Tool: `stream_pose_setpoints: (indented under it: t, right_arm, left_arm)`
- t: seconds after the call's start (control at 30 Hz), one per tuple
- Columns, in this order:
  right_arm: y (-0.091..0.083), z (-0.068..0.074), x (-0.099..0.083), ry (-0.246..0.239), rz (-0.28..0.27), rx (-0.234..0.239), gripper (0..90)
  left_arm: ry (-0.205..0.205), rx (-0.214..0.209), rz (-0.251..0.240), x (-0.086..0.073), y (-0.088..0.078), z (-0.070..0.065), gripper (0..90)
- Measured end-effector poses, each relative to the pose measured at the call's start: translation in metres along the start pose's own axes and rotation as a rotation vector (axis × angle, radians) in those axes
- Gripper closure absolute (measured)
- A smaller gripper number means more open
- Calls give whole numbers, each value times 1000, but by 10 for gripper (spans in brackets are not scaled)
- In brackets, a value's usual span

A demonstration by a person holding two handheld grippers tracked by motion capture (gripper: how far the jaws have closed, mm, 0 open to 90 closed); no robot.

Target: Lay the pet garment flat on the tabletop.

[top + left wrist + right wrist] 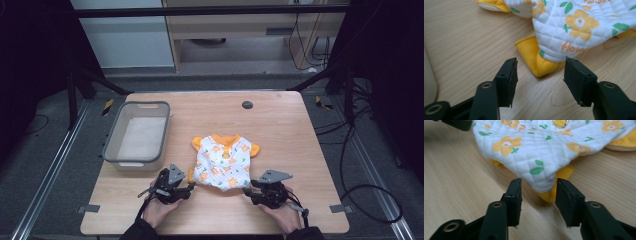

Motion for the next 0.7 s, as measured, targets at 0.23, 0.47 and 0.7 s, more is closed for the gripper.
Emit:
stream_pose_setpoints:
  t: [0.23,0.47,0.7]
  right_arm:
    - [4,2,2,12,10,15,779]
    - [-3,1,10,32,-22,32,812]
    - [-18,-1,23,54,-79,50,810]
  left_arm:
    - [-8,-27,19,0,7,-3,711]
    - [-22,-35,45,1,9,-4,879]
    - [-45,-78,-19,20,-11,-9,891]
Point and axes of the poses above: each handheld gripper's, and its own axes: y roughly forward along the jaws, x roughly out of its top, z roughly to its left, the point moved 9 cm from there along y, roughly forward along the jaws, and after that the axes turned 9 degrees about -z, right-handed, at the moved point
